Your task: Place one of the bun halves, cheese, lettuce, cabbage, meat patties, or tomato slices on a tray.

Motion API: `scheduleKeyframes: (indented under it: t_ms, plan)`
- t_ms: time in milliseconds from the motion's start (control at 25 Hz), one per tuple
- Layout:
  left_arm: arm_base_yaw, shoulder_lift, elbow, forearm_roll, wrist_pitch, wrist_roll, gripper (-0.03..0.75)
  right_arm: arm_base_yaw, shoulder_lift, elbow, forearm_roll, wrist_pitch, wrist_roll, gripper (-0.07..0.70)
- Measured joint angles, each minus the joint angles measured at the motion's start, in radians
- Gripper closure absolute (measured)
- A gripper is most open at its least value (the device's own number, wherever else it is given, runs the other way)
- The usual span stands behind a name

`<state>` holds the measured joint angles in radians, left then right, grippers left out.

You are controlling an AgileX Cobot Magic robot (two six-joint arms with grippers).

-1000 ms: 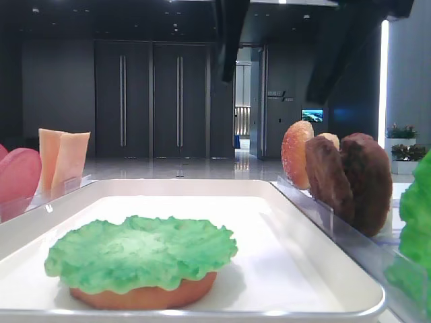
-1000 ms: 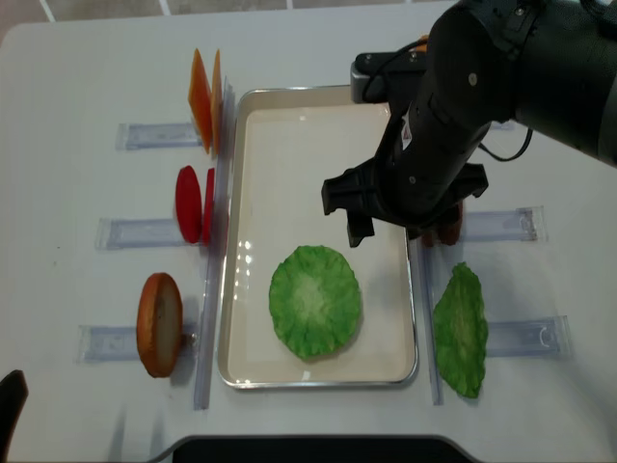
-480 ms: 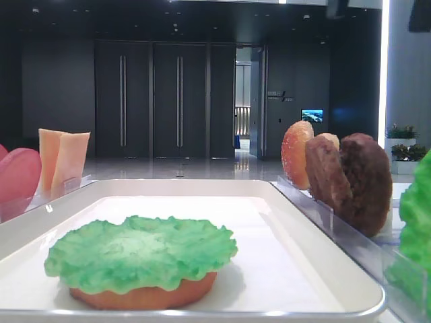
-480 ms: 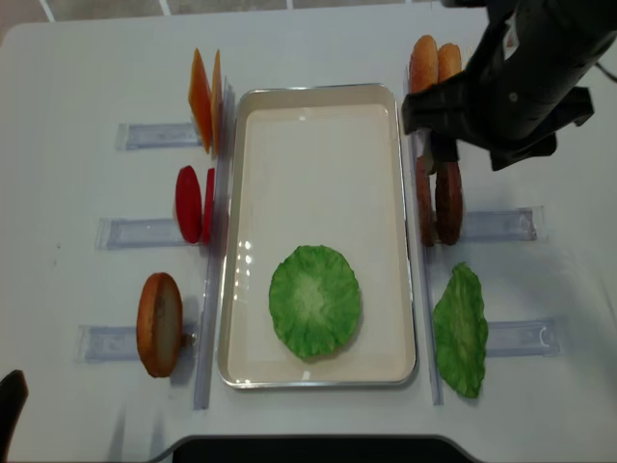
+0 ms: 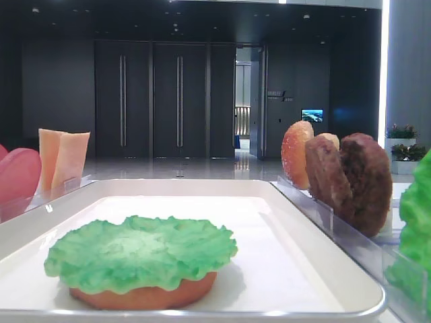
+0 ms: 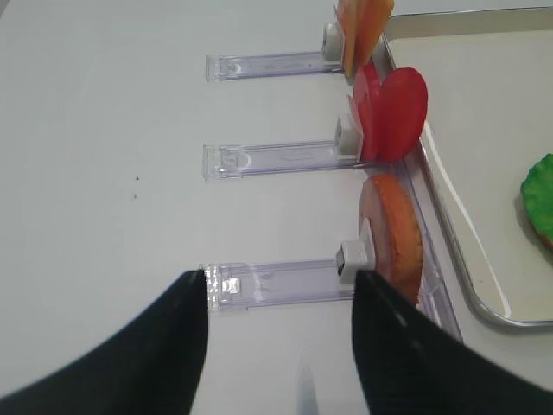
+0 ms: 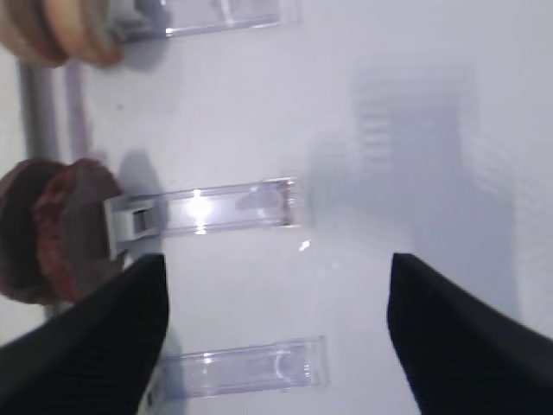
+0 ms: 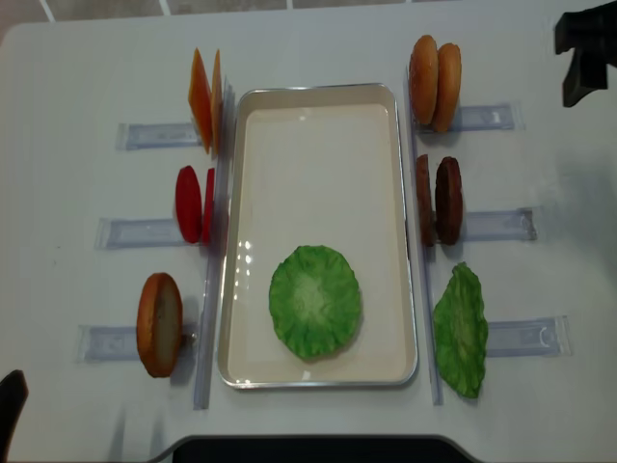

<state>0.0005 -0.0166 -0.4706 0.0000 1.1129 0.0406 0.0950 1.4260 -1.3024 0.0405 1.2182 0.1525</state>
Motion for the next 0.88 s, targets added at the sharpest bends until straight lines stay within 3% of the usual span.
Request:
scheduleKeyframes:
  t_ms: [240, 400, 640, 880]
  plan:
    - [0.000, 0.000, 0.000, 0.000, 0.000, 0.000, 0.307, -0.210, 0.000, 0.000, 0.040, 0.002, -0.200, 0.127]
    - [0.000, 0.000, 0.000, 0.000, 0.000, 0.000, 0.307, -0.292, -0.001, 0.014, 0.083, 0.003, -0.240, 0.127]
    - [0.000, 0.000, 0.000, 0.000, 0.000, 0.000, 0.307, -0.305, -0.060, 0.151, 0.097, 0.002, -0.241, 0.127]
    - [0.000, 0.000, 0.000, 0.000, 0.000, 0.000, 0.307, -0.305, -0.257, 0.286, 0.103, 0.004, -0.245, 0.127]
